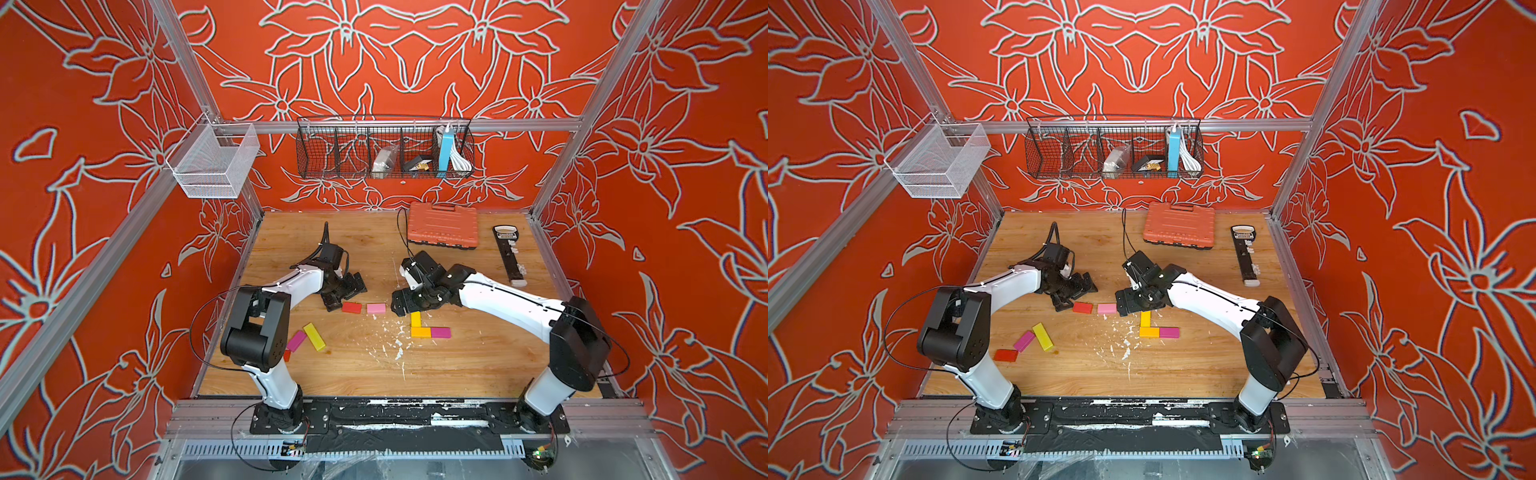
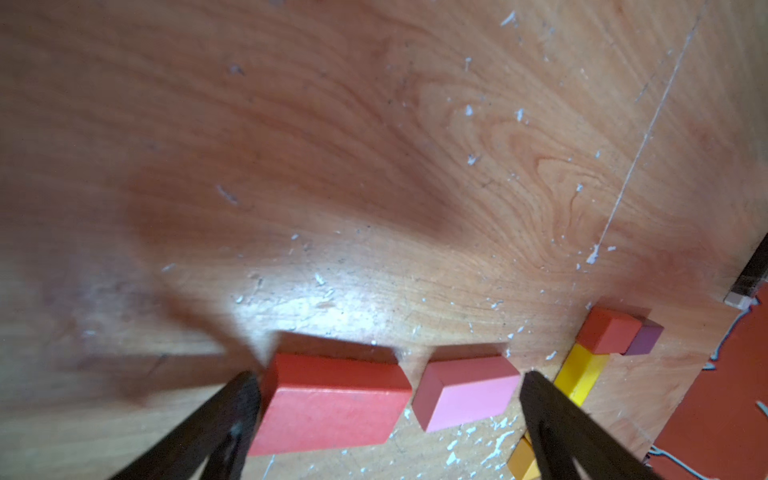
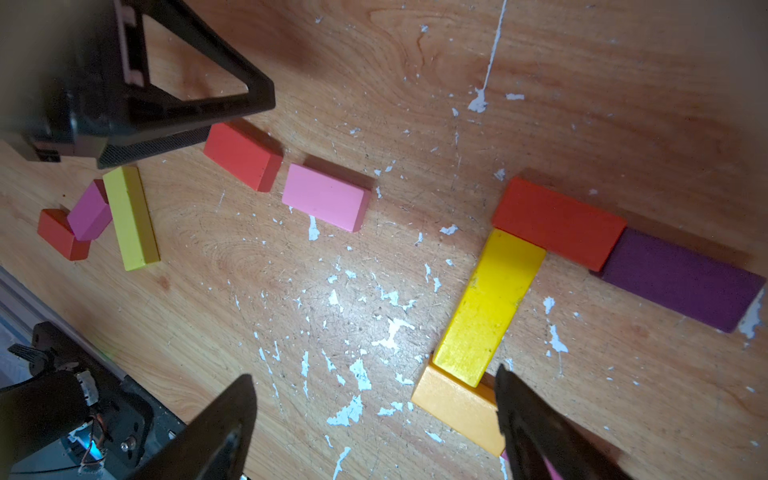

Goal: Assemble the letter c with building blocks
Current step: Assemble the building block at the center of the board.

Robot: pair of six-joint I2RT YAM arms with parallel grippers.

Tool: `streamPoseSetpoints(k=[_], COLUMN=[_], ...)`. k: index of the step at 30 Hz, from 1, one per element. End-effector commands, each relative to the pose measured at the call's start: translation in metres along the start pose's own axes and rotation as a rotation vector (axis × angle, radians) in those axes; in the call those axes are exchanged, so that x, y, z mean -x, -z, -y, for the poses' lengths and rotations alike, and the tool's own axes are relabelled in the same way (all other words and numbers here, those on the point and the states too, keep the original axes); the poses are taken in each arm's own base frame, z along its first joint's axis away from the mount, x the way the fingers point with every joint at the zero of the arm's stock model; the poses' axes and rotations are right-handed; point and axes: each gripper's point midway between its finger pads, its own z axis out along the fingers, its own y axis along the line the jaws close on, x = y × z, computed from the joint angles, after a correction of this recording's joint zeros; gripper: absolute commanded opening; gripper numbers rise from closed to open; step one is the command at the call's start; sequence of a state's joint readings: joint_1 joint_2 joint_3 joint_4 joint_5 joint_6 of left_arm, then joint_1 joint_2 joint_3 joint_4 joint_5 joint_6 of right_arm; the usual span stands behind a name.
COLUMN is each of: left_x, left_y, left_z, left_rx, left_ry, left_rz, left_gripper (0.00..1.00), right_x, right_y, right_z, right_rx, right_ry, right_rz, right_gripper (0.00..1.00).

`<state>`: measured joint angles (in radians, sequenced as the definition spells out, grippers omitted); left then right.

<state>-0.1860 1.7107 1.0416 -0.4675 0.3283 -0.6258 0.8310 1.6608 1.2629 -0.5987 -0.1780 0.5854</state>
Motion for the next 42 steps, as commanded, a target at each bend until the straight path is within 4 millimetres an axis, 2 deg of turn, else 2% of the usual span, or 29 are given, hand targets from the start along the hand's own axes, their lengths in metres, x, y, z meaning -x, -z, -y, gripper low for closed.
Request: streamPoseSetpoints(k=[1, 7, 11, 15, 42], left_x=[-0.004, -0.008, -0.011, -0.015, -0.029], left_y=[-0.003, -0.006, -0.006, -0.007, -0.013], left_z=[0.003, 0.002, -0.011, -0.016, 0.007], left_rx=[-0.01, -0.003, 0.048, 0.05, -0.027], left_ry=[0.005, 0.019, 0.047, 0.059, 0.055], left_rz=[-0.01, -0.017, -0.006, -0.005, -0.027], left_gripper=[0.98, 0.98, 0.98, 0.98, 0.98], right_x=[0.002, 0.002, 0.002, 0.002, 0.003], right_y=[0.004, 0.003, 0.003, 0.003, 0.0], right_z=[-0.001, -0.001, 0.0, 0.0, -0.003], right_rx=[0.006, 0.007, 0.007, 0.007, 0.026], right_ry=[-0.011, -0.009, -0.006, -0.004, -0.017], right_rz=[0.008, 0.008, 0.007, 0.007, 0.003], right_gripper=[0.92, 0.92, 0.92, 0.92, 0.92])
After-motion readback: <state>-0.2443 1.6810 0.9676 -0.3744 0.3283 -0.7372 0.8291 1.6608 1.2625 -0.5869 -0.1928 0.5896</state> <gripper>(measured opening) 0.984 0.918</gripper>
